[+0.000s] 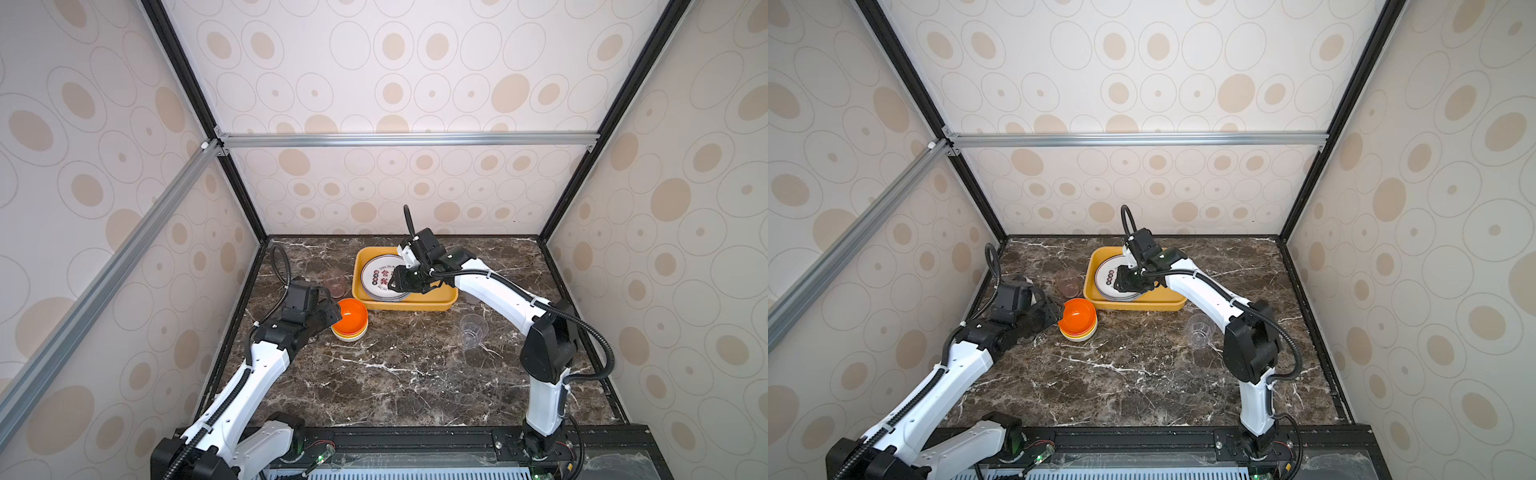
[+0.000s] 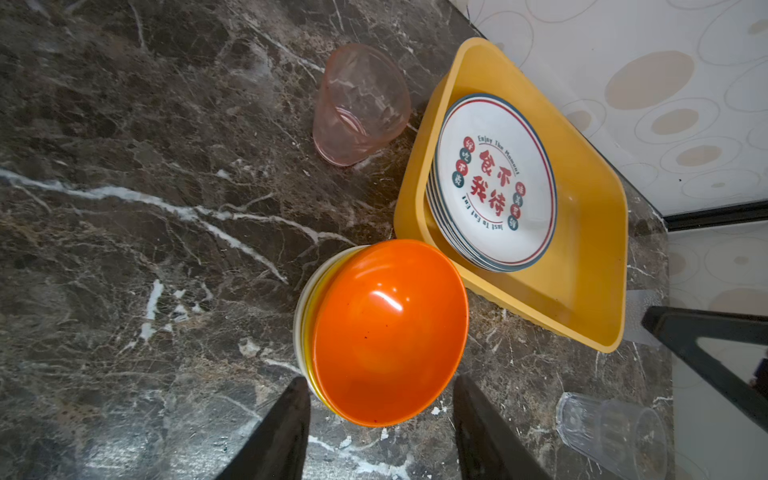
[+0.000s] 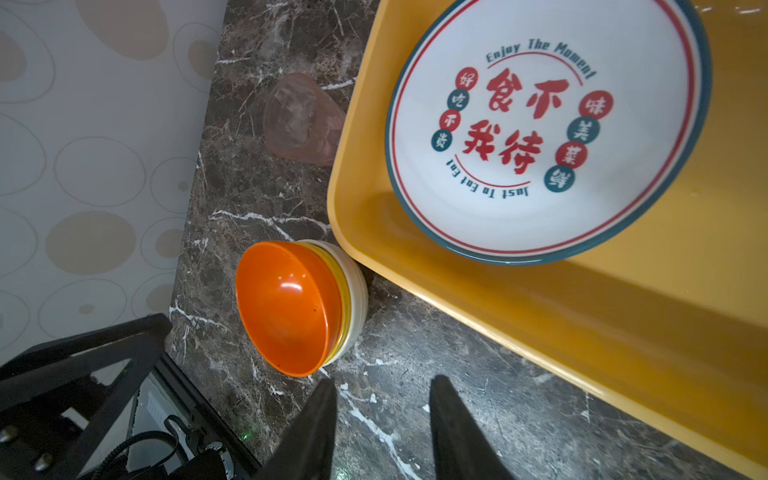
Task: Place the mixed dishes into the plastic bin
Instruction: 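Move the right gripper to the orange bowl atop the bowl stack, then close the right gripper on the orange bowl rim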
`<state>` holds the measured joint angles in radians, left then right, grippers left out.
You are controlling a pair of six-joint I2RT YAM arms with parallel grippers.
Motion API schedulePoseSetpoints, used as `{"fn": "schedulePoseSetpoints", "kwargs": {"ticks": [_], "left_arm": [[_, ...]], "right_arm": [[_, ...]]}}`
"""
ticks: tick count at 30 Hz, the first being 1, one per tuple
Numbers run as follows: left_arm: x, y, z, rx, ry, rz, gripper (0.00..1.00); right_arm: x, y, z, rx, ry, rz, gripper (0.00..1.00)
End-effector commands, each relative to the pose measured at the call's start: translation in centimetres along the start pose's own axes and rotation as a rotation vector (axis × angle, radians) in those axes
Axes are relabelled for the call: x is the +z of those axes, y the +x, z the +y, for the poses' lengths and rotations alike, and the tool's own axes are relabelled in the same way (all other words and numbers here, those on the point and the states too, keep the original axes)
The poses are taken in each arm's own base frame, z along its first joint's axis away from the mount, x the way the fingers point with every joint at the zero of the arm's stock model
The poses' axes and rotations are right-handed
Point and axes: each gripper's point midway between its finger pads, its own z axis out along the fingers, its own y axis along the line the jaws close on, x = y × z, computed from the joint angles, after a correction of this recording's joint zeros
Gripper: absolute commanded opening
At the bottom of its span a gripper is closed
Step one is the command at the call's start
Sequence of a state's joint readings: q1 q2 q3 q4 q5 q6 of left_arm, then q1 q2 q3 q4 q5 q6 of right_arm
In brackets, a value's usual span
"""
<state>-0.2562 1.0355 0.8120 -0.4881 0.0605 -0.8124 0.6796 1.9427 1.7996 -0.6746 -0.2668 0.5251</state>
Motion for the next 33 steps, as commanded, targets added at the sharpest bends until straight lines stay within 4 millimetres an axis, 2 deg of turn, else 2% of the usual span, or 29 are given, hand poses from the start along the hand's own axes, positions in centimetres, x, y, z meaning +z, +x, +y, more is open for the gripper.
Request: {"fn": "schedulePoseSetpoints", "kwargs": {"ticks": [1,12,25,33], "left_arm": [[0.3,0.2,1.1,0.008,-0.024,-0.004,0.54],[1.3,1.5,2.4,-0.022,-0.019,0.015,0.50],[1.9,2.1,2.6,-0.036,0.016,0.029,0.49],[2.3,2.7,2.8,-0.045,0.022,0.044,0.49]], "right_arm": [[1.7,1.2,0.3,-0.011,0.032,0.049,0.41],[5.5,2.8,3.5,-0.044,0.021,0.109,0.39],[7.9,3.6,3.9,-0.055,0.047,0.152,0.37],[9.7,4.0,4.1,-0.061,0.056,0.178,0.33]]}}
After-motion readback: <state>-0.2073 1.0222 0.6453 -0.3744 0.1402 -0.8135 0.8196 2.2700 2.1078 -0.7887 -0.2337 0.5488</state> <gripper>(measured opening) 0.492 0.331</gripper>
